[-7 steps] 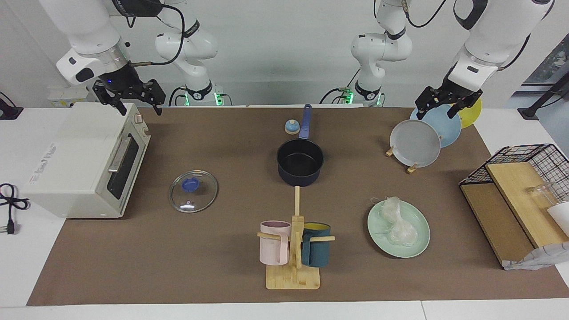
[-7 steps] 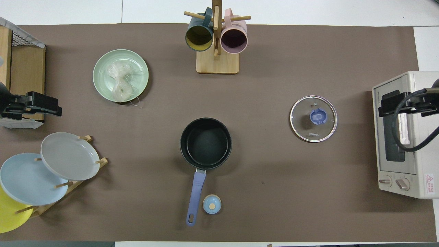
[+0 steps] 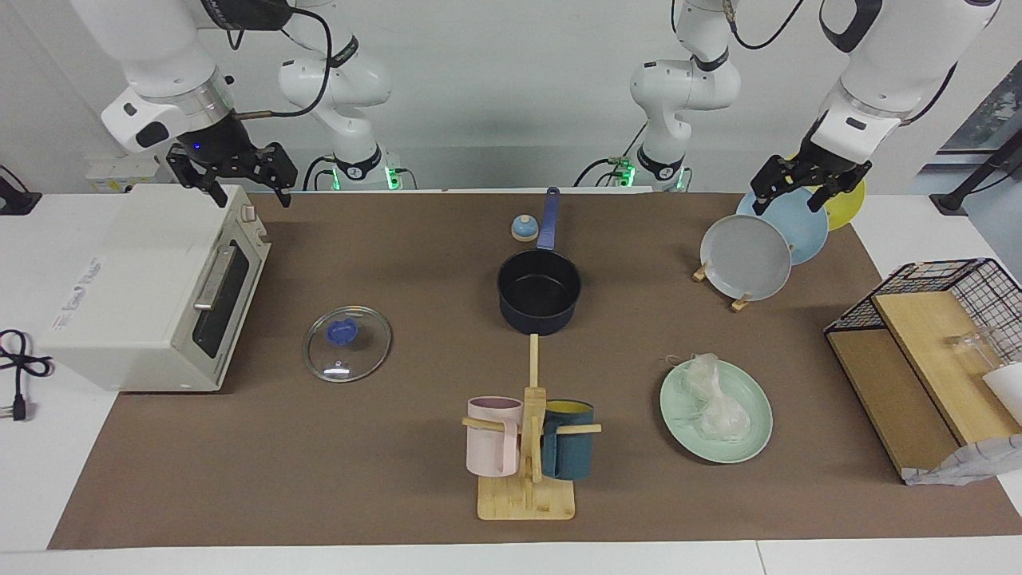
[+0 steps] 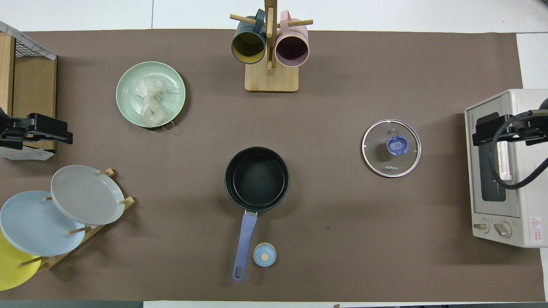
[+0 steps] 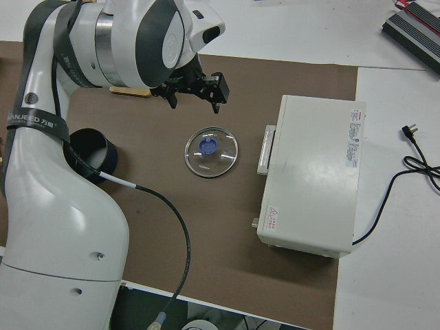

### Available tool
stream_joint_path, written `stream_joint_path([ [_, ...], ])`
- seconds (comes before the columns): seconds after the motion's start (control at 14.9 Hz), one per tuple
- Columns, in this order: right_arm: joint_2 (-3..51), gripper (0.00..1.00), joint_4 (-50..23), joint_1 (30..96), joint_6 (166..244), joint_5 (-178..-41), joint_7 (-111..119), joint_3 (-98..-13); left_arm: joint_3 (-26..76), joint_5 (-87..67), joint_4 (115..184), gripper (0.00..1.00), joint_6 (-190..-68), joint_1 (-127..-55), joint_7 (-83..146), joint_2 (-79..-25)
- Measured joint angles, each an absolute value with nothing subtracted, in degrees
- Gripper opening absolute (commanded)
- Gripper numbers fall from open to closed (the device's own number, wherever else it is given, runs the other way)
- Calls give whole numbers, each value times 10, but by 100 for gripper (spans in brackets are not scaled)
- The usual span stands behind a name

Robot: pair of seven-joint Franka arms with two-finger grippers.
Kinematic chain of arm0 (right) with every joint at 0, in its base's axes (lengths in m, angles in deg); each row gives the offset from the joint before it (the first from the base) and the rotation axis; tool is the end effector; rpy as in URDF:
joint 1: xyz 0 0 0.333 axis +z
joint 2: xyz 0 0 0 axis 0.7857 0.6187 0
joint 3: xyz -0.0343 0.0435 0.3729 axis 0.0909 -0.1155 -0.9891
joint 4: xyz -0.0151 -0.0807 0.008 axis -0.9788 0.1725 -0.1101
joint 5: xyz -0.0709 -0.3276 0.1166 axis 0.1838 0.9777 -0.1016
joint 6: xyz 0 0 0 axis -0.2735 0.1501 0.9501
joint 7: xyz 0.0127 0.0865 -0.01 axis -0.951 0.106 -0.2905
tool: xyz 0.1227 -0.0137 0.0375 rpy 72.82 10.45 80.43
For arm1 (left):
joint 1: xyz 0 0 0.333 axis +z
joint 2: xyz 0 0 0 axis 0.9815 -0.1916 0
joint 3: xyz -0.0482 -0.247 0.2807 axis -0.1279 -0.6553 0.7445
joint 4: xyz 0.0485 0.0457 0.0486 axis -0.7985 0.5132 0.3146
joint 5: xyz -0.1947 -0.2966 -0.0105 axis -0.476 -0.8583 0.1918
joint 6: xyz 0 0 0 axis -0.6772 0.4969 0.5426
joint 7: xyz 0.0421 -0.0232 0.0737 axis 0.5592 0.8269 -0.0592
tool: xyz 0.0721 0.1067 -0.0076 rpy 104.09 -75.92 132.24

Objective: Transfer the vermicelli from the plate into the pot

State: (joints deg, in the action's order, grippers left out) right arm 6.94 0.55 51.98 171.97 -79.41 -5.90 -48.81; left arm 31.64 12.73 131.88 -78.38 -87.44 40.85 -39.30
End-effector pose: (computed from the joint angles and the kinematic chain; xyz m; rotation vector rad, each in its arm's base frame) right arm 0.4944 0.0049 0.6744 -3.1361 0.0355 0.0915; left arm 0.4915 -0.0467 0.6685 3.1040 0.0198 -0.0535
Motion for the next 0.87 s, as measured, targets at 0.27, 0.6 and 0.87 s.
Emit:
stream_joint_path([
  [0.27,69,100,5,520,1720,-794,-59,-488,317,127,1320,100,-801,-874,408,-395],
  [0.6,69,100,-7,521,1735,-794,-59,-488,317,127,1327,100,-861,-874,408,-437],
  [0.87,70,100,-38,521,1778,-794,-59,-488,316,127,1329,100,-937,-875,408,-515],
])
